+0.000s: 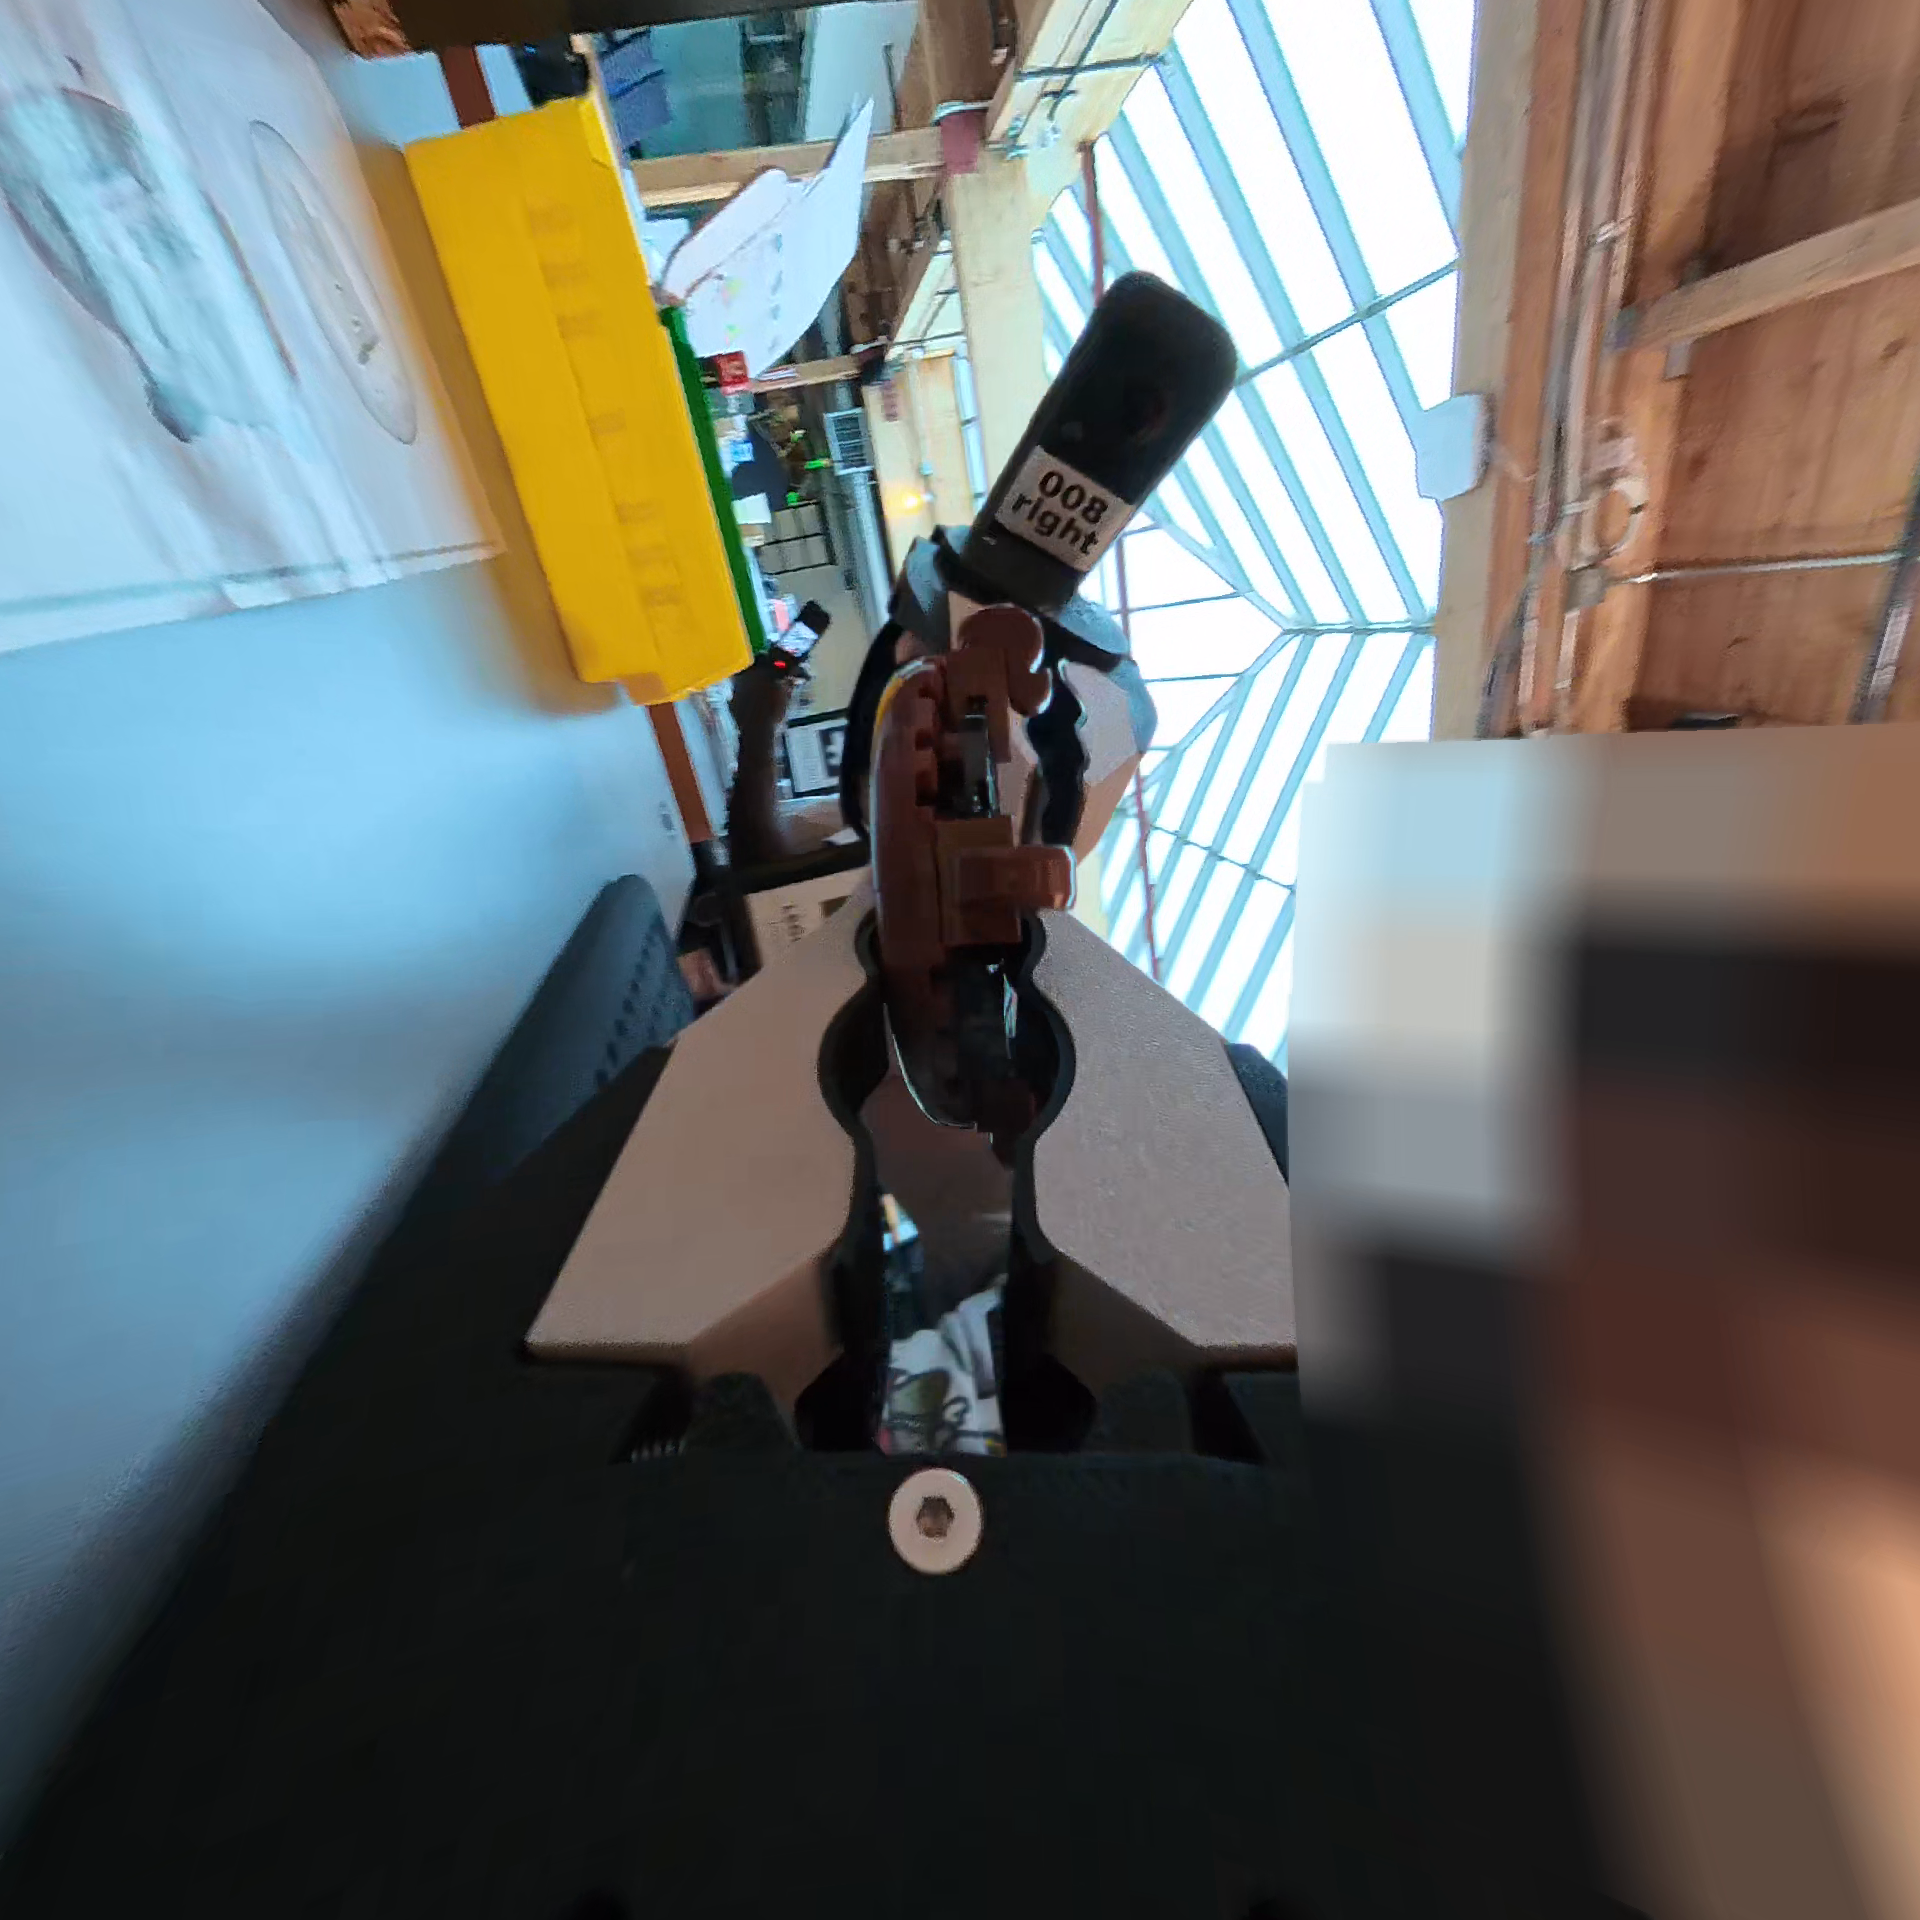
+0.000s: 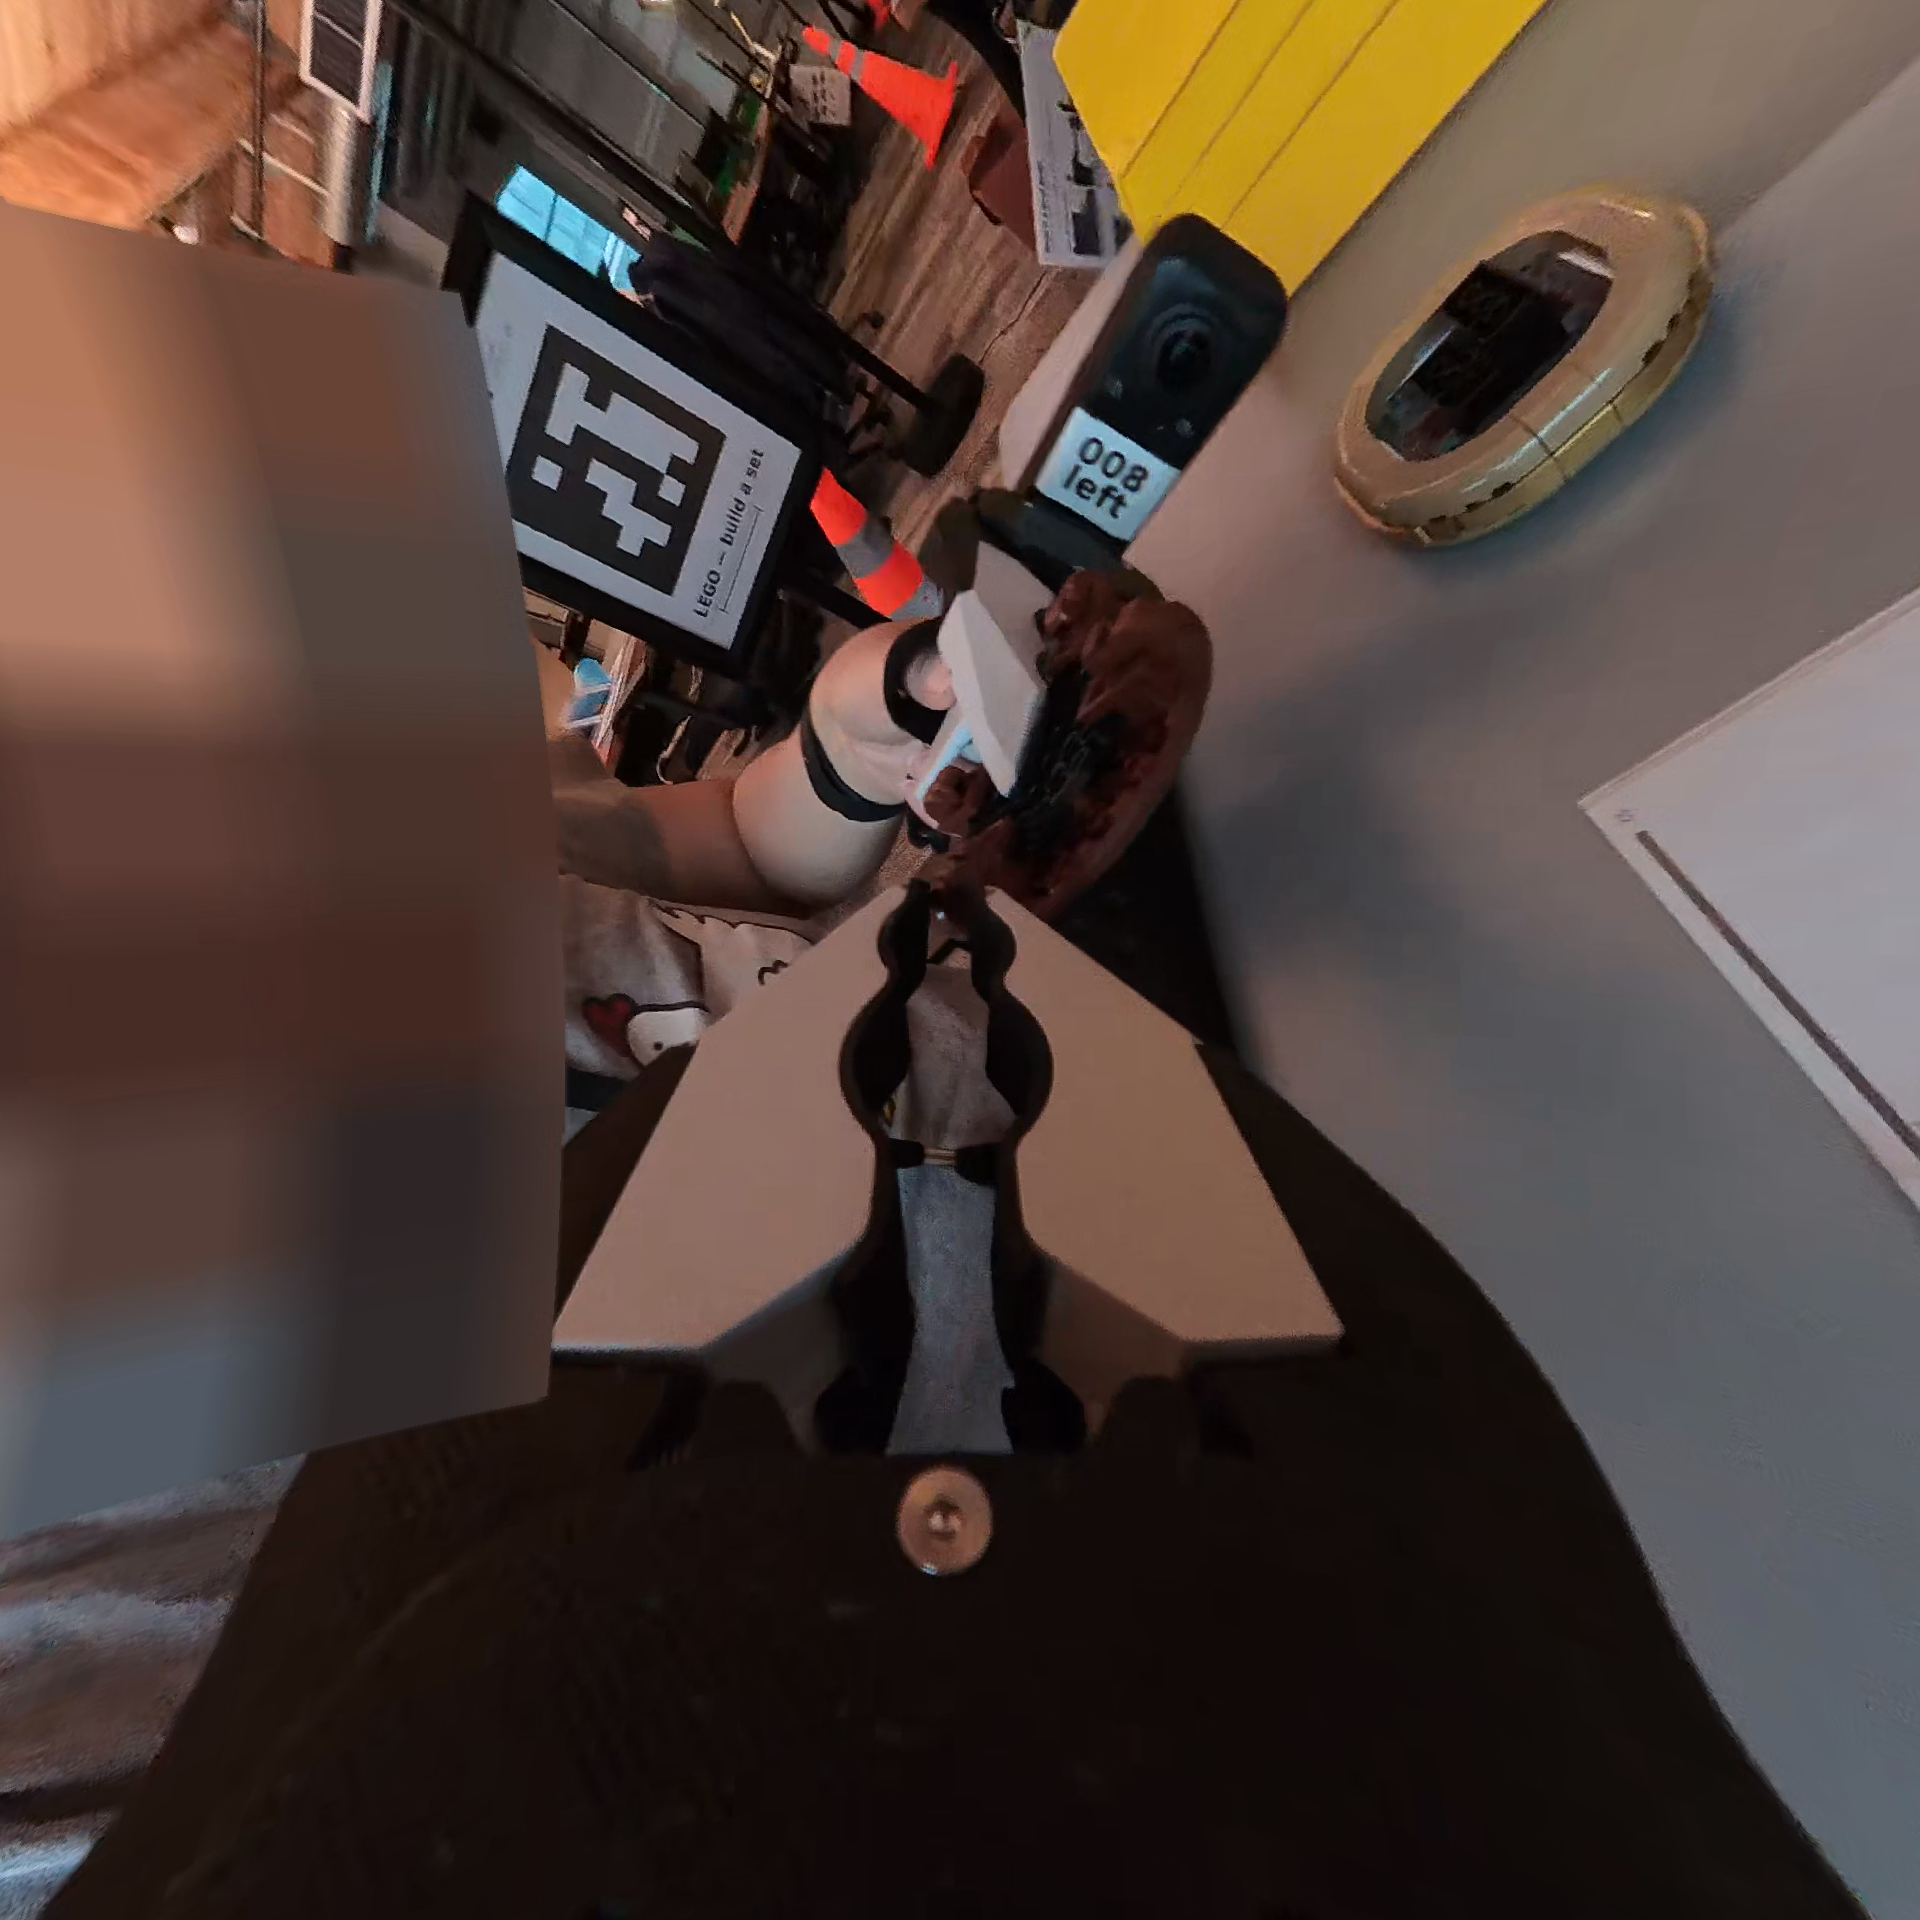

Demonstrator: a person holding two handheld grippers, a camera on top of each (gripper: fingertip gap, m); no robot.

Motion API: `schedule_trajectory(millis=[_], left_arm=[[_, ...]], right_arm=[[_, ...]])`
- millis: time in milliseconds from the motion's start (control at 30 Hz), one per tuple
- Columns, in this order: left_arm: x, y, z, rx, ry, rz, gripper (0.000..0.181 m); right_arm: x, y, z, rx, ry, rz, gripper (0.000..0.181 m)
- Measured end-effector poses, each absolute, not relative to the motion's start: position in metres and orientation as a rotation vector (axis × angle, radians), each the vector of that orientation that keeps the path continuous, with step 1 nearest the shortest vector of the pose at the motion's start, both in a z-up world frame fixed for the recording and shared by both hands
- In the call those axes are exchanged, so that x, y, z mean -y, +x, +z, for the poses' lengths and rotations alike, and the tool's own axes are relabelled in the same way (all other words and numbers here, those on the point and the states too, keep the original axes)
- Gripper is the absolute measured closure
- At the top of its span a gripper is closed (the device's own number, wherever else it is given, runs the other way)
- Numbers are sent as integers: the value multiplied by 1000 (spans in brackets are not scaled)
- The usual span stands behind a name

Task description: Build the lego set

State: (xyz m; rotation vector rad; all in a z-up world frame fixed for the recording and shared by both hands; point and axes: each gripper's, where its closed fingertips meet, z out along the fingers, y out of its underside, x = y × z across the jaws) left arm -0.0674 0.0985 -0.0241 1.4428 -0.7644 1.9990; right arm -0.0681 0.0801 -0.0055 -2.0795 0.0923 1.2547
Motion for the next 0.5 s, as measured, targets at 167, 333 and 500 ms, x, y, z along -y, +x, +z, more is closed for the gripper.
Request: schedule_trajectory(millis=[167, 333, 500], left_arm=[[-102, -64, -18, 687, 1413, 2016, 165], [-107, -62, -10, 639, 1400, 2031, 165], [-109, -62, -2, 615, 1369, 2052, 165]], right_arm=[[-86, -66, 3, -65, -2134, 1182, 175], [-92, -64, 11, -51, -2213, 1101, 175], [-96, -65, 18, -28, -2290, 1026, 172]])
